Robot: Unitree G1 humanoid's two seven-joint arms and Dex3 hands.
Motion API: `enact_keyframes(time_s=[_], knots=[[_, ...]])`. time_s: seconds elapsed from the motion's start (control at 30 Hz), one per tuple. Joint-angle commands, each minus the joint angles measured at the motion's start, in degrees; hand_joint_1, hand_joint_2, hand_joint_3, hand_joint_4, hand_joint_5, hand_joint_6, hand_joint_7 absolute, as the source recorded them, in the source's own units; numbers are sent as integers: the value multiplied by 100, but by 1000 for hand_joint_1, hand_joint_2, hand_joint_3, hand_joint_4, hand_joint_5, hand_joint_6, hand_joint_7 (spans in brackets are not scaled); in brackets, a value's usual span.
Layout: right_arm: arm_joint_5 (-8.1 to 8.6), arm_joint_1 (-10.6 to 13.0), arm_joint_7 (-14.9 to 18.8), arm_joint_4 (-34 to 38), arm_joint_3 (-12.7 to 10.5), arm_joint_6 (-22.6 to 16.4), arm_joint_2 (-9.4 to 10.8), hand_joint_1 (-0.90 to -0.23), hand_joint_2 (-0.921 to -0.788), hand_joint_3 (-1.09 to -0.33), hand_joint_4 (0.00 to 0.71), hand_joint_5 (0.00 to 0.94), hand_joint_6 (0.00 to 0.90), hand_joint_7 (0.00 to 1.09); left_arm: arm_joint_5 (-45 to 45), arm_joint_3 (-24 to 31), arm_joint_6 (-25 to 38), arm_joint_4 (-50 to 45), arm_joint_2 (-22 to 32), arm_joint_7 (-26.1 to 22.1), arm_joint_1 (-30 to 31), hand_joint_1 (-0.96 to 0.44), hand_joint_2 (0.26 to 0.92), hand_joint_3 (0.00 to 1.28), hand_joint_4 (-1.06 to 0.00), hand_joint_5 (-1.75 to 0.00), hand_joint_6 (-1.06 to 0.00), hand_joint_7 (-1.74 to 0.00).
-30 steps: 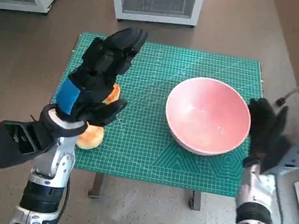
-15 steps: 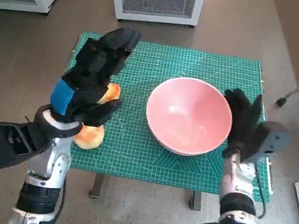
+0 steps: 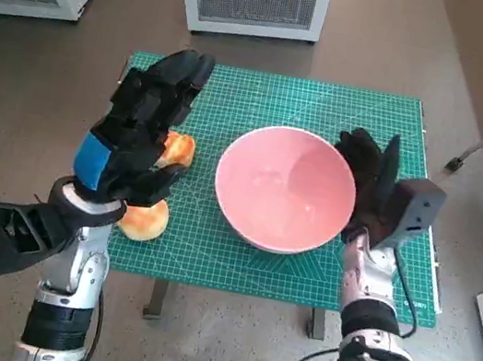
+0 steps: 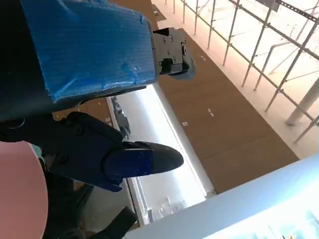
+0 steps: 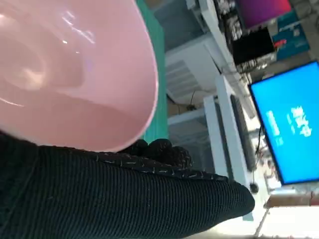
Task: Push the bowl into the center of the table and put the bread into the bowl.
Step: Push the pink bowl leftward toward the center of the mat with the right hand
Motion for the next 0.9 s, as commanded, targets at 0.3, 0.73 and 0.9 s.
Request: enact_keyframes(time_s=[0.3,0.73,0.9], knots=[[-220,-94,-33,134,78,201,118,-469,-921,-622,199,12,124,362,44,41,-142,13,69,-23,102,-638,921,402,-98,-64,1,-474],[-100,-196,115,-102,-1,-294,-61,-471,-921,-616,193,5,123,356,30,54,-111,77,79,-20,77,-629,921,406,-97,-49,1,-474],[-28,-179,327,-344,-26,-917,-96,-460,-921,-612,199,7,118,360,79,151,-179,173,184,-4,18,-629,921,405,-99,-46,1,-475]])
